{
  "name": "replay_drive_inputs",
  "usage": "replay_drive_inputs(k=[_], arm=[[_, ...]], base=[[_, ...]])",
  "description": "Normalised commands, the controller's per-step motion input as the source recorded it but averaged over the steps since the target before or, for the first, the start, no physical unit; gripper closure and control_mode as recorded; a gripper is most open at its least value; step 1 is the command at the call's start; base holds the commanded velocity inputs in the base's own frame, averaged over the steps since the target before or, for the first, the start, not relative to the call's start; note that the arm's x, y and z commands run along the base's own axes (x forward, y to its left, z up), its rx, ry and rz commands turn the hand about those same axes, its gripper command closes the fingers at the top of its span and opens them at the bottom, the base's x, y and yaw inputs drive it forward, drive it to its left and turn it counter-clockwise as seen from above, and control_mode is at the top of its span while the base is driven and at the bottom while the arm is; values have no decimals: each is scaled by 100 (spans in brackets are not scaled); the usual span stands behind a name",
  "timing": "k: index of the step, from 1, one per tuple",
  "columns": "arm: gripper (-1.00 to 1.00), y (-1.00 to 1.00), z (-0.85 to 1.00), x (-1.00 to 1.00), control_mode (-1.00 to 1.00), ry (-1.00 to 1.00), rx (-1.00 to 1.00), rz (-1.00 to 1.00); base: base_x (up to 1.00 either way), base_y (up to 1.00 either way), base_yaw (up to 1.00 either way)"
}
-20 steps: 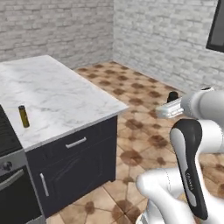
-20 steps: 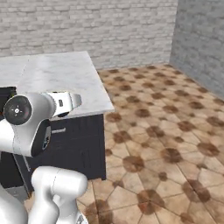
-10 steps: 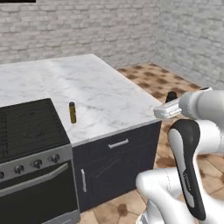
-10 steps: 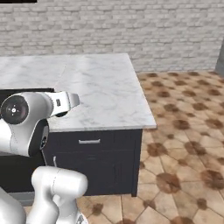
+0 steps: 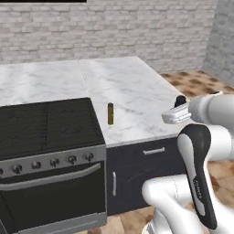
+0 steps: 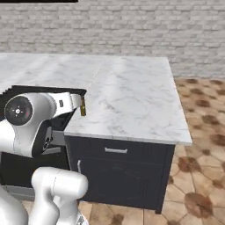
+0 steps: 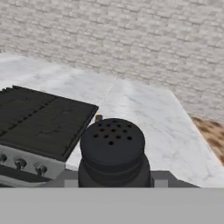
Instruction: Collect the turmeric, mayonnaise, and shaker from the cabinet and place them next to the stove.
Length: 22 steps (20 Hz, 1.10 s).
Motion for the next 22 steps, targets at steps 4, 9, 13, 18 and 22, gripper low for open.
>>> replay_drive_inputs(k=[4,9,13,18,22], arm=[[100,0,0,0,100,0,0,0],[100,0,0,0,100,0,0,0],[100,0,0,0,100,0,0,0],[100,0,0,0,100,0,0,0],[100,0,0,0,100,0,0,0]], base=[[2,61,41],[39,32,31],[62,0,14],[57,-28,5],[48,-38,0]])
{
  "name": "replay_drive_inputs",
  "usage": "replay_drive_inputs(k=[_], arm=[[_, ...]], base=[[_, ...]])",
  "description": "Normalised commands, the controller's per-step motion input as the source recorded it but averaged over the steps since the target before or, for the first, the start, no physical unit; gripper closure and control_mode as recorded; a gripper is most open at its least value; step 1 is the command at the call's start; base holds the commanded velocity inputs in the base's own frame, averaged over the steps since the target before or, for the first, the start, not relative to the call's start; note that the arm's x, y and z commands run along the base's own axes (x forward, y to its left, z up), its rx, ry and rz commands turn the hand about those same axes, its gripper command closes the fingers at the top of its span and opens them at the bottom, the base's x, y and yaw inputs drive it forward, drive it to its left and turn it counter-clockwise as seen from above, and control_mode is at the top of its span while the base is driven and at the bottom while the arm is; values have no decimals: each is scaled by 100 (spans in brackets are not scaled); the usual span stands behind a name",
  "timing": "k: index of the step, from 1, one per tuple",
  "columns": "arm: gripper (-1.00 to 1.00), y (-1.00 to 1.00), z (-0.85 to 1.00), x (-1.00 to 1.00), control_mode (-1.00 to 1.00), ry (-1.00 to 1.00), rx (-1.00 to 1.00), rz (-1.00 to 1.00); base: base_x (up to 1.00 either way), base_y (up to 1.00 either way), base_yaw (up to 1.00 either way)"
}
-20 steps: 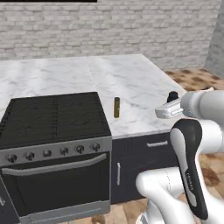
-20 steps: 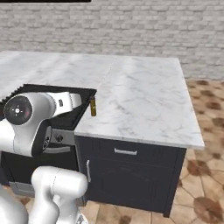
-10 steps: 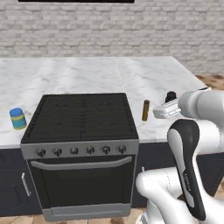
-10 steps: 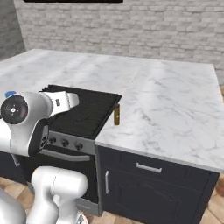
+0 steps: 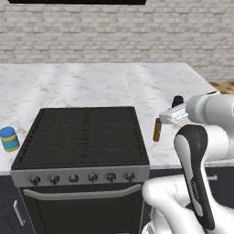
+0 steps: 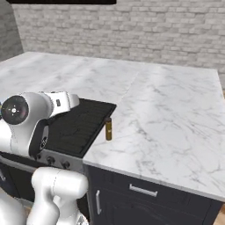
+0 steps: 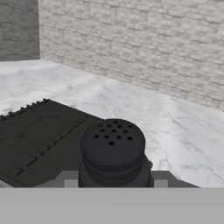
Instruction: Collect the turmeric, mayonnaise, and shaker from the cabinet and place them next to the stove.
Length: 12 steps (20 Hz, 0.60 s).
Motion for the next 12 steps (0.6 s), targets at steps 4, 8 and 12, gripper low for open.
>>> replay_drive_inputs(k=[4,8,12], arm=[[100,0,0,0,100,0,0,0],[100,-67,-5,20,-100,-6,9,0],[100,-83,-37,-5,-100,-9,8,9]], base=[[44,-43,0],[0,0,0],[0,0,0]])
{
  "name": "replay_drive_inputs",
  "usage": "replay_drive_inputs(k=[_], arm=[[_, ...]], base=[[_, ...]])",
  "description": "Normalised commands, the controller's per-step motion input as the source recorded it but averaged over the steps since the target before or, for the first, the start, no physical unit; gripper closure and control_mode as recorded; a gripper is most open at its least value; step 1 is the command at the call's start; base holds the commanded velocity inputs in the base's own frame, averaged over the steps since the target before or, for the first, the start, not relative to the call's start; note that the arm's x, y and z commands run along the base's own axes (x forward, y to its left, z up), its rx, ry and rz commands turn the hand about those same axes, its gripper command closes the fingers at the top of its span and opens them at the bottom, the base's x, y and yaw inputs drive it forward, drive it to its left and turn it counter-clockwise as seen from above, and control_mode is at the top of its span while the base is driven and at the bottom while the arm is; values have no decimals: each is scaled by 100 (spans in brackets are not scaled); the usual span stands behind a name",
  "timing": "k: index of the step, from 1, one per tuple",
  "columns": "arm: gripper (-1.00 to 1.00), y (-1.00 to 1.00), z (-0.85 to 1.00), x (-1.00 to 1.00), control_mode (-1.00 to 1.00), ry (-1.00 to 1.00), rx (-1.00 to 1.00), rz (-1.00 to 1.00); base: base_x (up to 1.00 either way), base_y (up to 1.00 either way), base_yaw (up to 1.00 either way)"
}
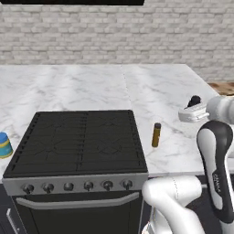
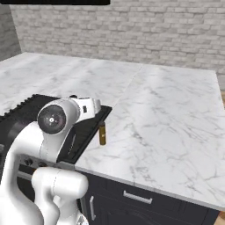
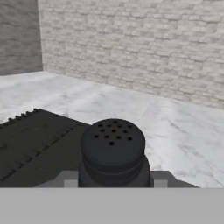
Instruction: Collect the turmeric, mayonnaise, and shaker from the cabinet and place them next to the stove.
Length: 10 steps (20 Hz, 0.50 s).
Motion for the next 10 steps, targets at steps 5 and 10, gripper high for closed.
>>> replay_drive_inputs(k=[5,10], arm=[[100,-48,-67,-22,-100,-10,1,22],[100,-26,-75,-1,-100,-1,0,28]], base=[[0,0,0],[0,0,0]])
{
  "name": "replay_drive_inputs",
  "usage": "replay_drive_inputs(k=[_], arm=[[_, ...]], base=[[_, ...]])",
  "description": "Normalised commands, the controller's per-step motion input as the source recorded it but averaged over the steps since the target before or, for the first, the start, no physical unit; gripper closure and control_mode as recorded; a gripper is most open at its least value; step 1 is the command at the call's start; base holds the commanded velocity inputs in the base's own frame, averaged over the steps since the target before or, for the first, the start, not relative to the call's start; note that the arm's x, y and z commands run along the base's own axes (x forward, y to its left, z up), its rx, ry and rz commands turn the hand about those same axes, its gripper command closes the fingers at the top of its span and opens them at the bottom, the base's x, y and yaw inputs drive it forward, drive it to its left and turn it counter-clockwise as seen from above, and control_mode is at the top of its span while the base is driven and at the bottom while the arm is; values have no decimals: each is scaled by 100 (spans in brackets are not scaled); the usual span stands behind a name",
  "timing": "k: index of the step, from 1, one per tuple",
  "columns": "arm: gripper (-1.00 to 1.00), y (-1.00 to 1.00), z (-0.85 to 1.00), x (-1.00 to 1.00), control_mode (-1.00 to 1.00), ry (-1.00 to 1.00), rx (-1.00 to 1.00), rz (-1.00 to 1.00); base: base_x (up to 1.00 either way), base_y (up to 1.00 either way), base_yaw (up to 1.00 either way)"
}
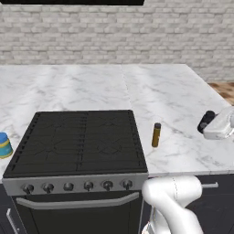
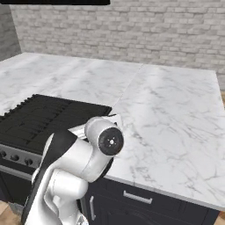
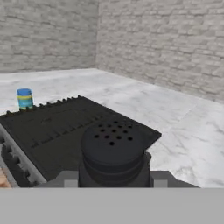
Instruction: Collect the turmeric, mayonnaise, and shaker from the cabinet and place them next to the stove.
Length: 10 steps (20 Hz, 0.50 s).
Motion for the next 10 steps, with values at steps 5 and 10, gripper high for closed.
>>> replay_drive_inputs(k=[5,10], arm=[[100,0,-88,0,-100,-4,0,41],[100,0,-80,0,-100,-12,0,47]], base=[[0,0,0],[0,0,0]])
